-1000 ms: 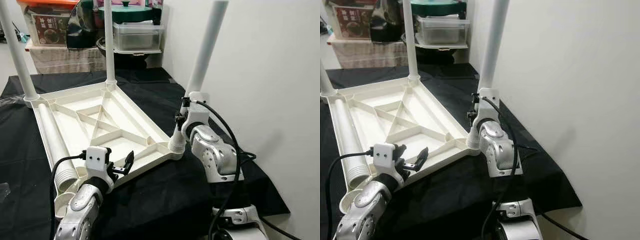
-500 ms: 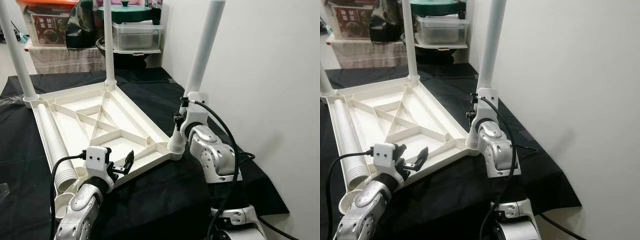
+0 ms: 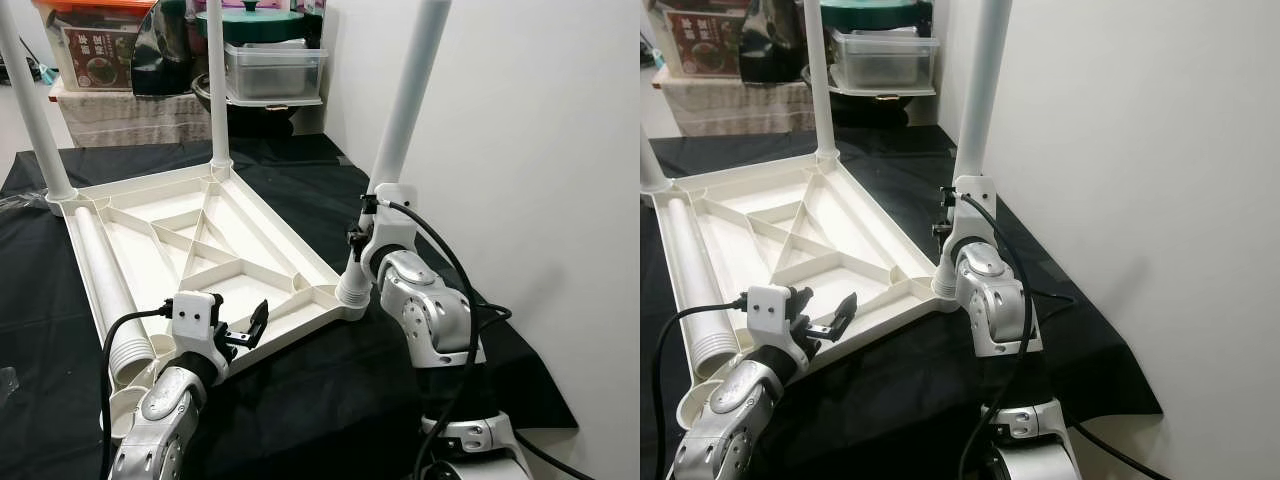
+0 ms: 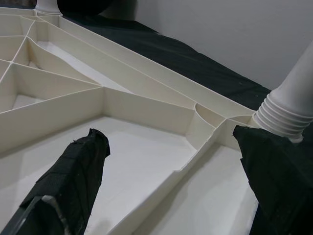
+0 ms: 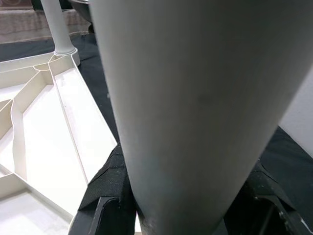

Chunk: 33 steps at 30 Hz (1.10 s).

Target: Building children table

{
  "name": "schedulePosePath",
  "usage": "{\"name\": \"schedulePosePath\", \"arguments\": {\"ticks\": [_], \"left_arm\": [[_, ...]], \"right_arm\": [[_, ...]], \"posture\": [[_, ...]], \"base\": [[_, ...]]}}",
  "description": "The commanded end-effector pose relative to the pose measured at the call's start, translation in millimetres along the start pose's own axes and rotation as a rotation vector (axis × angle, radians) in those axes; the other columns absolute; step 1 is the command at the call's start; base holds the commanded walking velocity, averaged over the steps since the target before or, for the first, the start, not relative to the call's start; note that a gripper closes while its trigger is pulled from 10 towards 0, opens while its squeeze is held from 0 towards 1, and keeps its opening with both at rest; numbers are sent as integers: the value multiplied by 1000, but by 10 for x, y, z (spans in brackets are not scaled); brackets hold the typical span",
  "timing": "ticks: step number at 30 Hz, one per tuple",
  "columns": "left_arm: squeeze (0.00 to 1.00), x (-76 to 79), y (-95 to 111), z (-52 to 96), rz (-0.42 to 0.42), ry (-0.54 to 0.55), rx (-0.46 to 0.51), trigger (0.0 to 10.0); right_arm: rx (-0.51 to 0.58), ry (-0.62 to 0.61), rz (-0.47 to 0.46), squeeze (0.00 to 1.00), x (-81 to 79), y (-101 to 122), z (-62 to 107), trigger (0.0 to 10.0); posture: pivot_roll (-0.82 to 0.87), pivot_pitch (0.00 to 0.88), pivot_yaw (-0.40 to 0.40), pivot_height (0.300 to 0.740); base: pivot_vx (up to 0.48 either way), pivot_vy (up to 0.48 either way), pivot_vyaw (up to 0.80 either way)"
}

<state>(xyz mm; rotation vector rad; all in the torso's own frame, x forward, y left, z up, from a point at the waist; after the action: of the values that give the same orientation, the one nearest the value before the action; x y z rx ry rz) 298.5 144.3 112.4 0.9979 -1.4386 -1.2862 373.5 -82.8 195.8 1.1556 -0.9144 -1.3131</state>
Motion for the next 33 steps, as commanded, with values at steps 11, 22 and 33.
{"name": "schedulePosePath", "arguments": {"ticks": [11,22,33], "left_arm": [[0,17,-45,-19,-7,-12,-15,10000],[0,16,-47,-19,-7,-13,-16,10000],[0,23,-53,-17,-6,-17,-18,10000]], "right_arm": [[-128,76,-13,0,-148,-274,5,10000],[-85,85,-25,0,-157,-188,12,10000],[-81,100,-24,0,-190,-189,32,10000]], "posture": [[-15,0,-127,740],[-15,0,-125,740],[-16,0,-123,740]], "base": [[0,0,0],[0,0,0],[0,0,0]]}}
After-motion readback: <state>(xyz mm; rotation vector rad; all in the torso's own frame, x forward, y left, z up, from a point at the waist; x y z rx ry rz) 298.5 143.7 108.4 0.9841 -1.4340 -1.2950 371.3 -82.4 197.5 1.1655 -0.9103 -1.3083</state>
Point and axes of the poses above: a point about 5 cm out from each wrist's last joint towards the gripper, its own z axis pointing back from the gripper into the wrist, its own y axis along the axis of the wrist's last joint, x = y × z, the point moved 3 cm from there along -z, pointing out of the wrist towards the gripper, and after that the axes turned 2 degrees about -z, right-handed, at the moved point
